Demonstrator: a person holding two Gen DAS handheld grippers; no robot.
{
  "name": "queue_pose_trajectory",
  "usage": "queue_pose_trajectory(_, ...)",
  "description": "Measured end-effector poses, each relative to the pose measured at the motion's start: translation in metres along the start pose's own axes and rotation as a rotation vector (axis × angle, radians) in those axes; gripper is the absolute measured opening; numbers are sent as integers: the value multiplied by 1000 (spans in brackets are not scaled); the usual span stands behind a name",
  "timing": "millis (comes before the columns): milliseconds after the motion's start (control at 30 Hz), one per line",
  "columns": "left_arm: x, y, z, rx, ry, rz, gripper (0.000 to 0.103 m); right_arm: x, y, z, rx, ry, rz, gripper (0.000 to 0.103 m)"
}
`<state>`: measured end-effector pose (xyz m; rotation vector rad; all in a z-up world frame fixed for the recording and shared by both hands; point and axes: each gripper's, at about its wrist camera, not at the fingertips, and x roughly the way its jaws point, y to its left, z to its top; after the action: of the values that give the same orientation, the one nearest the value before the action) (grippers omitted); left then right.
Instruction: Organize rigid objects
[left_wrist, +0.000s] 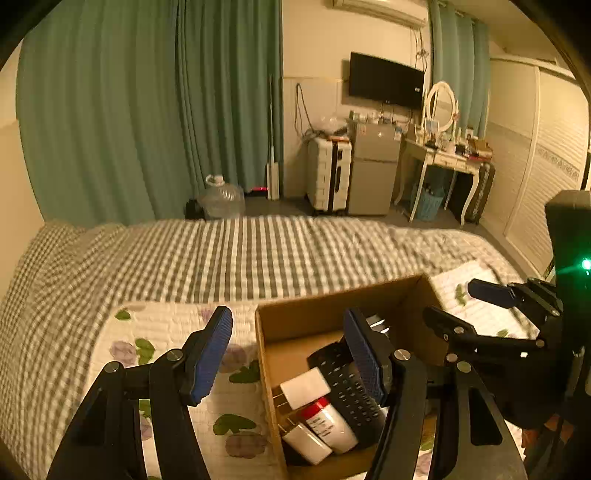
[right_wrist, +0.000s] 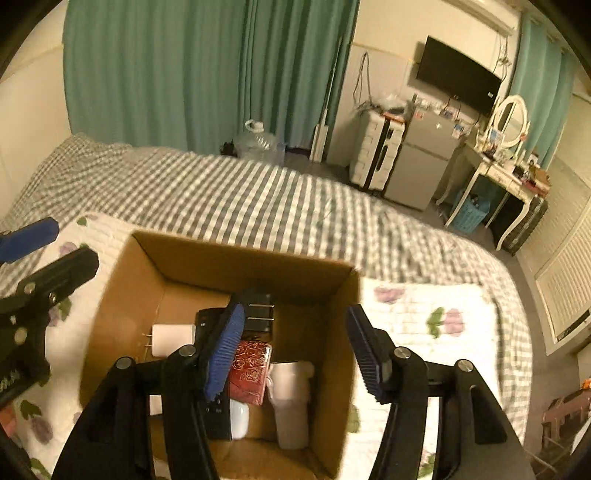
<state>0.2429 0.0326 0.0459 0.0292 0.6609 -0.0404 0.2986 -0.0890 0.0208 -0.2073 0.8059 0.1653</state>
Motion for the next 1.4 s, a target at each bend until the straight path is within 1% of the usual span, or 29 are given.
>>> queue_pose_trajectory(100, -28, -8, 13, 5, -50, 16, 66, -31, -6, 6, -3, -31, -8, 62)
queue_pose_trajectory(200, -58, -12, 22, 0, -97, 18, 66, -60, -9, 11, -10, -66, -12, 68)
queue_pose_trajectory(267, -79, -15, 25, 0, -134, 27, 66, -84, -11, 13, -13, -100, -24, 76)
queue_pose_trajectory(300, -88, -16, 25, 6, -149, 38, 68, -98, -13, 13, -15, -119, -33, 79)
queue_pose_trajectory(333, -99, -19, 25, 23, -167, 56, 71, -110, -15, 12, -17, -133, -38, 85)
queue_pose_trajectory(367, -107, -21, 24, 38, -189, 73, 71, -118, -16, 11, -19, -142, -41, 90)
queue_pose_trajectory(400, -117, -23, 22, 47, -212, 90, 72, -131, -18, 8, -23, -160, -49, 93)
queue_pose_trajectory(467, -135, -25, 17, 51, -237, 101, 74, -153, -20, 1, -32, -190, -68, 102)
queue_pose_trajectory(567, -157, -25, 6, 36, -267, 102, 75, -178, -25, -12, -37, -225, -85, 103)
queue_pose_trajectory(633, -171, -30, -3, 45, -285, 105, 75, -193, -28, -25, -23, -246, -83, 103)
queue_pose_trajectory(733, -183, -36, -18, 54, -306, 111, 75, -210, -32, -45, 12, -282, -61, 103)
queue_pose_trajectory(800, -189, -42, -28, 51, -318, 116, 75, -220, -36, -59, 49, -327, -44, 103)
queue_pose_trajectory(900, -190, -45, -46, 34, -335, 121, 75, -223, -38, -74, 87, -357, -19, 103)
queue_pose_trajectory(1033, -179, -41, -75, 6, -344, 124, 75, -210, -37, -95, 97, -366, -5, 103)
queue_pose_trajectory(1133, -163, -38, -91, 8, -322, 145, 75, -195, -36, -115, 104, -389, -21, 103)
queue_pose_trajectory(1167, -157, -37, -95, 14, -311, 152, 75, -187, -37, -121, 114, -388, -22, 103)
queue_pose_trajectory(1267, -145, -35, -109, 20, -308, 170, 75, -168, -39, -134, 131, -358, 2, 103)
queue_pose_trajectory(1333, -135, -35, -114, 16, -273, 160, 75, -157, -41, -139, 134, -339, -9, 103)
queue_pose_trajectory(1400, -131, -37, -119, 18, -261, 144, 75, -146, -42, -141, 148, -313, -8, 103)
